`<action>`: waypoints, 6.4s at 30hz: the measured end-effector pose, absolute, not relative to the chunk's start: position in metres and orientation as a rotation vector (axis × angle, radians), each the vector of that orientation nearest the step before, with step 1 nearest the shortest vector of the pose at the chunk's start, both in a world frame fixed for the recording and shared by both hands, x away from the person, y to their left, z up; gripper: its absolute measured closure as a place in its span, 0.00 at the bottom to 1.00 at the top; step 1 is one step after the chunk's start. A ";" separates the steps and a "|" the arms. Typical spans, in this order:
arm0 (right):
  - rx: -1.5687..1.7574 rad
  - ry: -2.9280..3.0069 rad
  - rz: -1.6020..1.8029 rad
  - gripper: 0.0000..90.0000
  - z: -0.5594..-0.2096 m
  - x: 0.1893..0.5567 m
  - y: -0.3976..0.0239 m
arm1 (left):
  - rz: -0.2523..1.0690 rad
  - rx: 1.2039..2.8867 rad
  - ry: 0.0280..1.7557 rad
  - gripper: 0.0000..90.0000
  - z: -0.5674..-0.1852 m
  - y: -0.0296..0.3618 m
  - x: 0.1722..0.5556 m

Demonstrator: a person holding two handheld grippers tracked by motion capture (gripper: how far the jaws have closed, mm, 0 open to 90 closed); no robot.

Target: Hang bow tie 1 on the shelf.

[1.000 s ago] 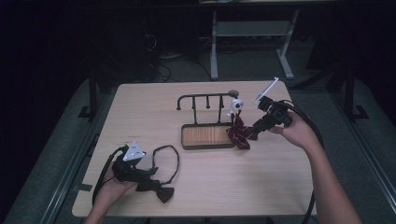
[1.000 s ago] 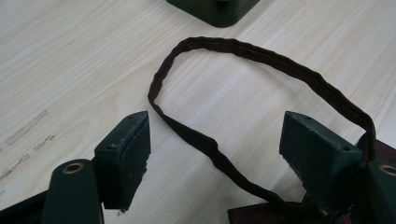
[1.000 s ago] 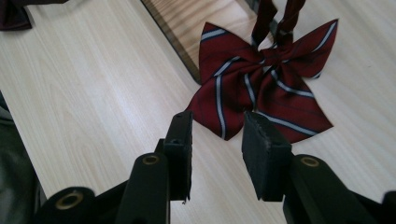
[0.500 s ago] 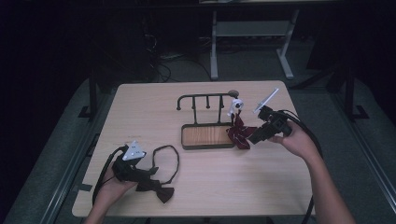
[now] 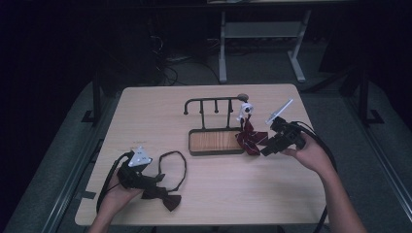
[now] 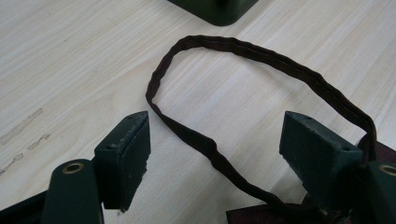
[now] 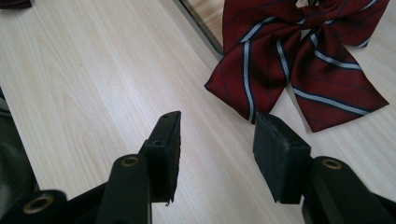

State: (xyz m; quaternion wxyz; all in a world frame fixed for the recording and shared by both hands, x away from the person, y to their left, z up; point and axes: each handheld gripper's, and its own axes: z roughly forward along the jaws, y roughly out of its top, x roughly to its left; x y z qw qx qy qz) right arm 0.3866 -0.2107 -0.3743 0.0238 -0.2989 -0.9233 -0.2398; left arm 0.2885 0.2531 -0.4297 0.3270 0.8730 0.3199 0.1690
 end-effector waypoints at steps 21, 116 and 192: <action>-0.976 -2.837 -0.777 0.51 -0.395 0.361 -0.228 | 0.427 2.291 0.847 0.28 -0.430 0.253 0.292; -1.073 -2.818 -0.899 0.40 -0.419 0.313 -0.253 | 0.121 2.511 0.807 1.00 -0.410 0.242 0.374; -1.090 -2.835 -0.944 0.37 -0.415 0.318 -0.259 | 0.142 2.523 0.501 1.00 -0.292 0.218 0.347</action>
